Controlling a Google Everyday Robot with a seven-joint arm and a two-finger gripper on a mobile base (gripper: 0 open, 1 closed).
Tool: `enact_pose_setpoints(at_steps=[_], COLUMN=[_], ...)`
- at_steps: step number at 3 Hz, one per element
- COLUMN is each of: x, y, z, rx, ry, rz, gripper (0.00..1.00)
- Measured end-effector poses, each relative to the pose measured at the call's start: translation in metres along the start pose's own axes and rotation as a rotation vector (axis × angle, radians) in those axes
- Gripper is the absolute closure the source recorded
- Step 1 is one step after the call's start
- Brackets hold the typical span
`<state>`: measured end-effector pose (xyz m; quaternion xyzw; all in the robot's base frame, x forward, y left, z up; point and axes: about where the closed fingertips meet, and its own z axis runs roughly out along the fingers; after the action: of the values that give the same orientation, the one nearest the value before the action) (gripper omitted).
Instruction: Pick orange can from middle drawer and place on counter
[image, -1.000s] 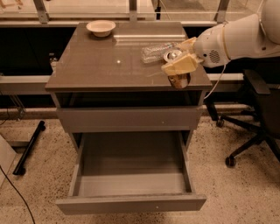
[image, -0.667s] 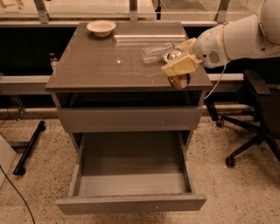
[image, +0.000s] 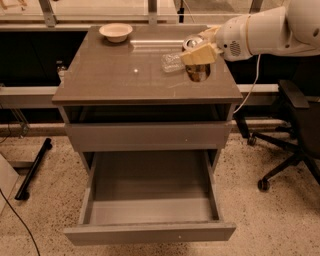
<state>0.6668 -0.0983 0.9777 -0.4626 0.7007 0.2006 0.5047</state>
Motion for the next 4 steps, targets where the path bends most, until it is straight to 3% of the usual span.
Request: enact_pose_setpoints(at_steps=[2, 3, 4], x=[0.015, 0.036, 0.058], y=[-0.053, -0.074, -0.089], z=[0.031, 0.044, 0.053], rx=[0.022, 0.021, 0.023], ry=[-0.082, -0.099, -0.111], rz=[0.150, 0.242, 0.342], gripper=[1.00, 0.84, 0.53])
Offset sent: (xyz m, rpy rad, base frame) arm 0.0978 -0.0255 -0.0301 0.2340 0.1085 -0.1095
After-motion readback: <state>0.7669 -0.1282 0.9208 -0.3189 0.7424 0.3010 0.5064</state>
